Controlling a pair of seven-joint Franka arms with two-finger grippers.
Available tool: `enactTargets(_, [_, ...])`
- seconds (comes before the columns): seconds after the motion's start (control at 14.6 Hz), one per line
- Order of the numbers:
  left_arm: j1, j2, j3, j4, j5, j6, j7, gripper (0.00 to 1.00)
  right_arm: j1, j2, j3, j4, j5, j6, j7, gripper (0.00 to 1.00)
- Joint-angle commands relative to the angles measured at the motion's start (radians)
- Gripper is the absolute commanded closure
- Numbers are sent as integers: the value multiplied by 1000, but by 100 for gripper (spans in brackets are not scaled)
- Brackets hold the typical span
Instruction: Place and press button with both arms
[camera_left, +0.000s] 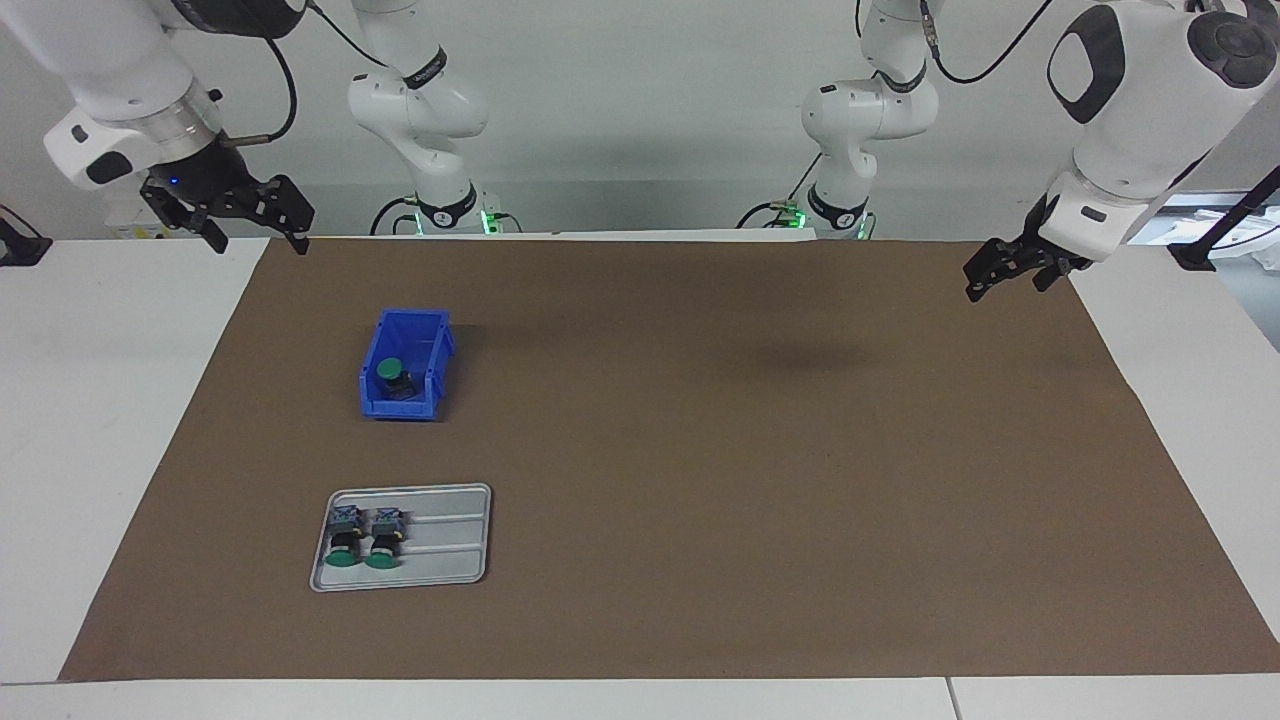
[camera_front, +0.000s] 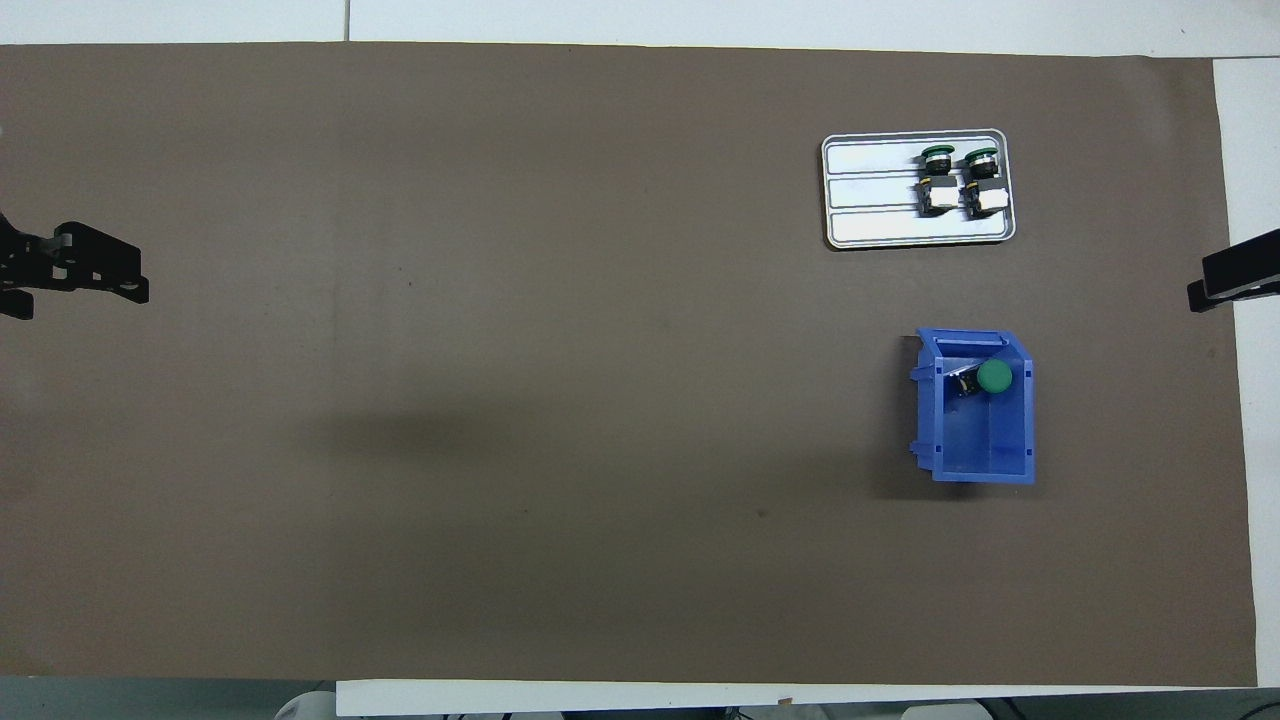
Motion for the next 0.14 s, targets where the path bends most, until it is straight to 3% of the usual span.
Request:
enactTargets(0.0, [-12, -15, 7, -6, 14, 6, 7, 0, 7, 5, -10, -7, 6, 8, -14, 0])
enactTargets(0.07, [-12, -15, 7, -8, 14, 6, 7, 0, 7, 5, -10, -7, 6, 8, -14, 0])
